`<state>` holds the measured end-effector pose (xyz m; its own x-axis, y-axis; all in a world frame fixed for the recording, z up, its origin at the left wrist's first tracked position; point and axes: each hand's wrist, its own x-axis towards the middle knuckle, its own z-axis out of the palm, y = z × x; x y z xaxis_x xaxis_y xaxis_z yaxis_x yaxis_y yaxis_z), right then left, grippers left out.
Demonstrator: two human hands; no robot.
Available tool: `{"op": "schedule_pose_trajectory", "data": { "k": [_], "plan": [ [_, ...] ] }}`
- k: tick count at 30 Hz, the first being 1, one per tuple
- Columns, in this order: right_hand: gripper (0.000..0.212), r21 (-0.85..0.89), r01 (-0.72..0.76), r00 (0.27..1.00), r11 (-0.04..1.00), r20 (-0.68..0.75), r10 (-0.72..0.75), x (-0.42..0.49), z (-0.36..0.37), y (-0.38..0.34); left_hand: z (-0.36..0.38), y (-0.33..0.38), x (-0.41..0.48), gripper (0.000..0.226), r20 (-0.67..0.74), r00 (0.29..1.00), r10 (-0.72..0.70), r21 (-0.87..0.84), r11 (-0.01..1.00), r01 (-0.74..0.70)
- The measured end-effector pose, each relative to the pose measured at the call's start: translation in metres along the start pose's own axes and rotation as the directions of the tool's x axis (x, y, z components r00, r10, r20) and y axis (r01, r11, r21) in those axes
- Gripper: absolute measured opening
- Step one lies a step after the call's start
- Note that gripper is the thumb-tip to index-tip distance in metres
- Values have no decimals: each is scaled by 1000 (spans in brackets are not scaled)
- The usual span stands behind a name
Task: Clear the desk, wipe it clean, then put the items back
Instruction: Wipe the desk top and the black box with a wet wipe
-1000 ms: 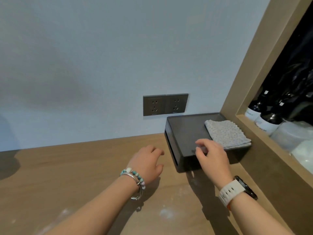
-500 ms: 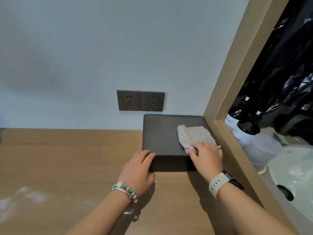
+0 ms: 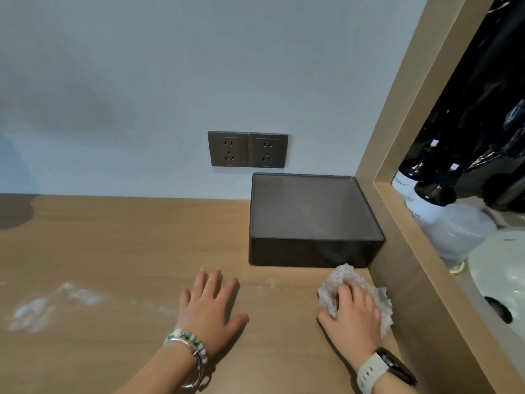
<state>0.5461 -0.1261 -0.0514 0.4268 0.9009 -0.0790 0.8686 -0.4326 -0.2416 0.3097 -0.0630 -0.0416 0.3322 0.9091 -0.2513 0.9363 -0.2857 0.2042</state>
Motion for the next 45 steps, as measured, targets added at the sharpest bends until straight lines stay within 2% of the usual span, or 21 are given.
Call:
{"op": "schedule_pose_trajectory", "data": {
  "k": [3,8,11,13,15,18,20,22,25,27,28,31,33,34,36,38,40,41,42,44,45],
  "plan": [
    [62,-96,-47,998,994,44,52,10,9,1,4,-15,0,94,99,993,-72,71,995,65],
    [66,-120,-90,984,989,144,107,17,14,-13,18,-27,0,128,164,980,-115,112,989,97],
    [70,-81,167,970,983,192,-149,-1,22,-39,22,-30,1,129,171,979,-108,87,992,94],
    [90,4,351,902,936,266,-340,-17,25,-55,19,-30,1,121,167,980,-106,78,993,94],
    [81,30,379,890,925,262,-373,-16,24,-48,17,-29,1,126,168,982,-91,79,994,79],
    [60,-74,133,989,988,72,-127,2,13,-5,18,-29,1,141,171,983,-70,66,996,60],
    [61,-101,-46,995,994,78,54,13,3,13,18,-30,1,140,174,983,-64,62,997,54],
    [66,-87,-104,987,991,114,114,15,3,6,17,-29,2,141,185,980,-69,62,996,58],
    [67,2,118,980,993,160,-117,2,11,-28,16,-30,1,132,192,978,-77,74,995,64],
    [80,19,333,918,943,223,-329,-14,20,-39,16,-31,2,138,199,977,-76,78,995,61],
    [87,6,366,902,931,244,-356,-17,22,-35,16,-31,1,140,202,977,-74,83,995,58],
    [60,-71,109,992,991,74,-104,-10,19,-7,17,-31,2,142,201,977,-72,63,996,61],
    [44,13,-35,998,999,-55,36,-8,13,-1,16,-30,2,143,210,975,-67,66,996,54],
    [36,151,-19,995,988,-98,34,-6,12,-2,16,-30,2,143,211,975,-69,62,996,57],
    [25,545,32,989,838,-136,51,-3,0,-20,17,-30,1,135,207,976,-71,59,996,60],
    [23,652,198,917,732,-387,97,10,-23,-31,17,-30,0,122,191,979,-72,60,996,62],
    [23,470,317,733,824,-672,102,36,-53,-33,17,-31,0,119,193,979,-69,55,997,60],
    [24,385,312,695,868,-716,68,52,-65,-29,17,-31,0,118,198,978,-70,61,996,59],
    [24,322,264,730,909,-683,30,69,-73,-24,17,-31,0,117,199,977,-73,64,996,61],
    [26,231,39,901,972,-429,66,94,-74,-18,18,-31,0,113,199,977,-76,62,996,65],
    [28,118,-35,945,992,-318,71,100,-70,-25,18,-31,1,111,198,978,-73,62,996,62]
  ]
}}
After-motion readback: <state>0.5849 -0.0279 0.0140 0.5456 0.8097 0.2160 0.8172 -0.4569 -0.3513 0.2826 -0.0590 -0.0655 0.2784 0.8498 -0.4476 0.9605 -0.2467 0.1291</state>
